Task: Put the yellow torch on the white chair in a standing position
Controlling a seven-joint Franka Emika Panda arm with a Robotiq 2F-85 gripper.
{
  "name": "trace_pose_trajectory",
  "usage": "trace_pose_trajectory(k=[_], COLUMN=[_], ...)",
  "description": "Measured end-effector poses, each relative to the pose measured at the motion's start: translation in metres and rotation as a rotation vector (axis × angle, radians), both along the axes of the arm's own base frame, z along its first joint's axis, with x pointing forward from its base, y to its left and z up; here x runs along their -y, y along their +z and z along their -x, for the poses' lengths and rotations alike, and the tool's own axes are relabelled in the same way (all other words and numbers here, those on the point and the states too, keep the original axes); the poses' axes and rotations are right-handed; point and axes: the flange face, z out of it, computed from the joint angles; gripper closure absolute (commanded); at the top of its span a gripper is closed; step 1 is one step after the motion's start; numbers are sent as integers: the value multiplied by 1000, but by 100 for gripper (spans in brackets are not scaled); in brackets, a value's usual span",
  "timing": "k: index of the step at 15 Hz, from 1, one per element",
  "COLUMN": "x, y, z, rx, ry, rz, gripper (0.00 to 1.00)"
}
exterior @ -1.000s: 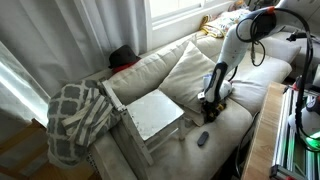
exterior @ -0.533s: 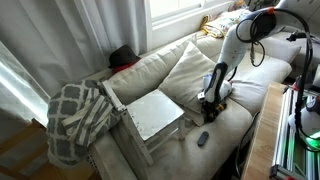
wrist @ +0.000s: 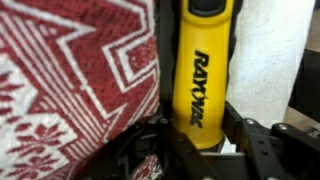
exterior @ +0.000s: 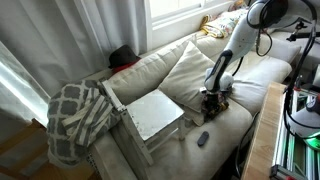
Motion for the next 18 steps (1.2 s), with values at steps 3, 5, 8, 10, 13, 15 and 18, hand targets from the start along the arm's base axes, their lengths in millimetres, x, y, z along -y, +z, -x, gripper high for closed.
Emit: trace_pose_trajectory(k=[3, 5, 8, 10, 13, 15, 18], x=[22, 31, 34, 30, 20, 11, -5], y=[22, 35, 56, 72, 101, 123, 163], z=[3, 6, 9, 9, 7, 4, -1], rx=[-3, 3, 19, 33, 70, 103, 177], ry=[-57, -81, -94, -97, -100, -106, -132], rz=[-123, -190, -269, -320, -379, -414, -488], gripper=[76, 76, 76, 76, 76, 76, 51])
